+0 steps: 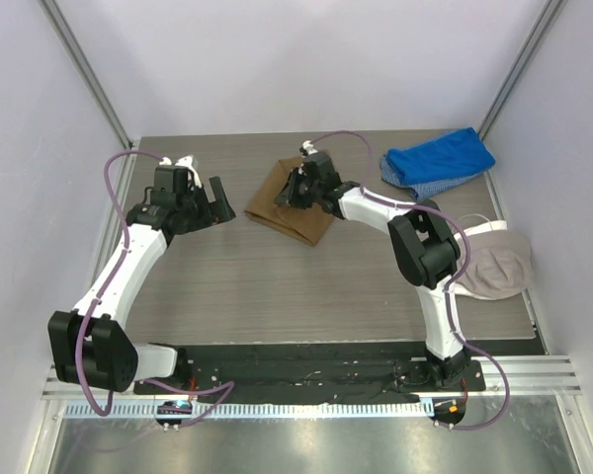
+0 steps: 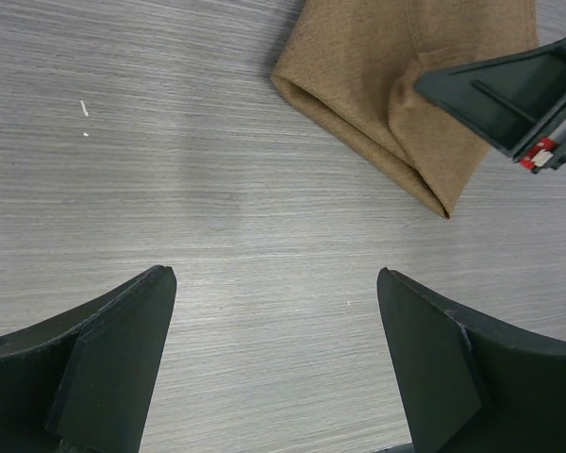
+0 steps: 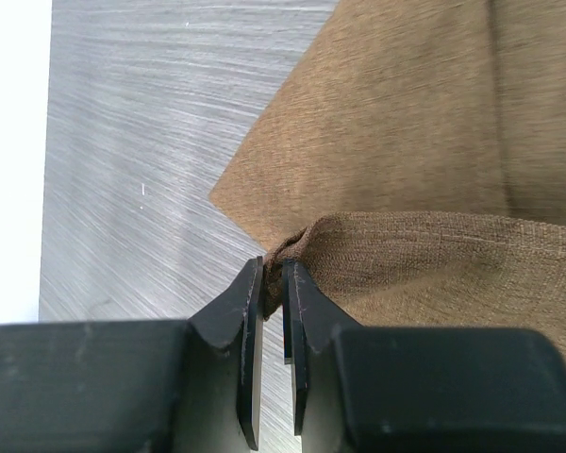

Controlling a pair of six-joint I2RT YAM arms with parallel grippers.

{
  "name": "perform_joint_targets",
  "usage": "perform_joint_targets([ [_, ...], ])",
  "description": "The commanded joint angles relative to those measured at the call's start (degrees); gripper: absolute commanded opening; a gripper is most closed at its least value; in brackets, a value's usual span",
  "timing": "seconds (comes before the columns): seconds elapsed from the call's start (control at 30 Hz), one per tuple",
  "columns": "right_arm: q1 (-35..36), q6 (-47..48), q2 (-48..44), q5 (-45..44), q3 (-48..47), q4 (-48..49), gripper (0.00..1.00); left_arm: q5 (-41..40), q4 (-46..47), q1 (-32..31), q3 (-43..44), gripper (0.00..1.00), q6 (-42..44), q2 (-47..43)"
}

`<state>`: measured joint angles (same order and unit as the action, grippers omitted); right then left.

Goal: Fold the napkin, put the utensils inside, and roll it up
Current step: Fold the napkin

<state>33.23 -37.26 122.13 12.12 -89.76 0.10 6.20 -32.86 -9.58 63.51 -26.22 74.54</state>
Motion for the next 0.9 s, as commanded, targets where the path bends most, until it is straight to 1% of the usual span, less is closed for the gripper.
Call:
perform_joint_targets([
  [0.0, 1.22, -0.63, 0.92, 1.94, -4.46, 3.86, 0.01, 1.54, 1.75, 0.71, -0.14, 0.93, 0.03, -0.63],
  [0.37, 2.45, -0.89, 4.78, 3.61, -8.77, 4.30, 0.01, 2.15, 1.75, 1.23, -0.05, 0.93, -0.15, 0.08],
  [0.63, 2.98, -0.27, 8.74, 4.58, -13.33, 2.45, 0.01, 2.95, 1.92, 1.76, -0.14, 0.93, -0.41, 0.52],
  [0.87, 3.59, -0.27, 10.06, 5.28, -14.66, 2.19, 0.02, 3.82, 1.92, 2.11, -0.05, 0.93, -0.68, 1.04],
])
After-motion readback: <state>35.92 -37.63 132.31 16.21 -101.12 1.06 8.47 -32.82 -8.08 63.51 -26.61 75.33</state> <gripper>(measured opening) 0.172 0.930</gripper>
